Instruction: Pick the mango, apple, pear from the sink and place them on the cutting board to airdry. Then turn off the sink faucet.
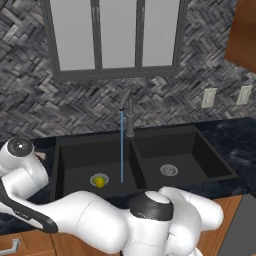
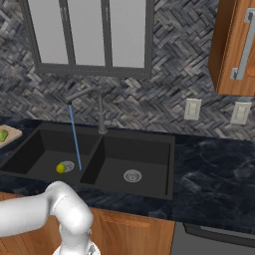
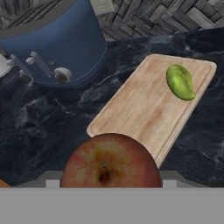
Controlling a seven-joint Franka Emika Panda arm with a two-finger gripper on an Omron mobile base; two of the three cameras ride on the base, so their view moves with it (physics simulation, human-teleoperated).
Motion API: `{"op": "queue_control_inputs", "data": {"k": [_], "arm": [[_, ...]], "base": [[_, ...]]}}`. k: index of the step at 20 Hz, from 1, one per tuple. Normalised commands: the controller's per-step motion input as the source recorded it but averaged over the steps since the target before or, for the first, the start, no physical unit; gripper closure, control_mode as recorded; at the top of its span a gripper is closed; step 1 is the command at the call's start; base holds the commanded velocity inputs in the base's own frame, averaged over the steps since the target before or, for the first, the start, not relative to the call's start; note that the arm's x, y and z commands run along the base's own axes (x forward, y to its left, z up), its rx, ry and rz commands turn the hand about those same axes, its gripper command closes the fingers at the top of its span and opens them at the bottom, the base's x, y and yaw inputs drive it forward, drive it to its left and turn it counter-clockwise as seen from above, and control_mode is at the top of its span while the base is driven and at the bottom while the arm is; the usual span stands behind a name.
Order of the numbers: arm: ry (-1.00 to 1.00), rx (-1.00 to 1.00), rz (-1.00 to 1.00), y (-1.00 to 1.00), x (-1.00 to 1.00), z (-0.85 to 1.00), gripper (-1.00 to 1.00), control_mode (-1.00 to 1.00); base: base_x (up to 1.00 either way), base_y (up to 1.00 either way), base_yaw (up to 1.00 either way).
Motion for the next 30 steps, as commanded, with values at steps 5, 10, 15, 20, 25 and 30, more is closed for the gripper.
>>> {"op": "queue_control_inputs", "data": {"k": [5,10,15,20,25,30], "arm": [[0.01,0.00,0.00,0.13,0.03,-0.14,1.00,-1.00],[0.01,0.00,0.00,0.10,0.14,-0.12,1.00,-1.00],[0.02,0.00,0.00,0.10,0.17,-0.15,1.00,-1.00],[0.02,0.00,0.00,0.11,0.14,-0.17,1.00,-1.00],[0.02,0.00,0.00,0.11,0.11,-0.16,1.00,-1.00],[0.02,0.00,0.00,0.10,0.12,-0.18,1.00,-1.00]], "base": [[0.00,0.00,0.00],[0.00,0.00,0.00],[0.00,0.00,0.00],[0.00,0.00,0.00],[0.00,0.00,0.00],[0.00,0.00,0.00]]}}
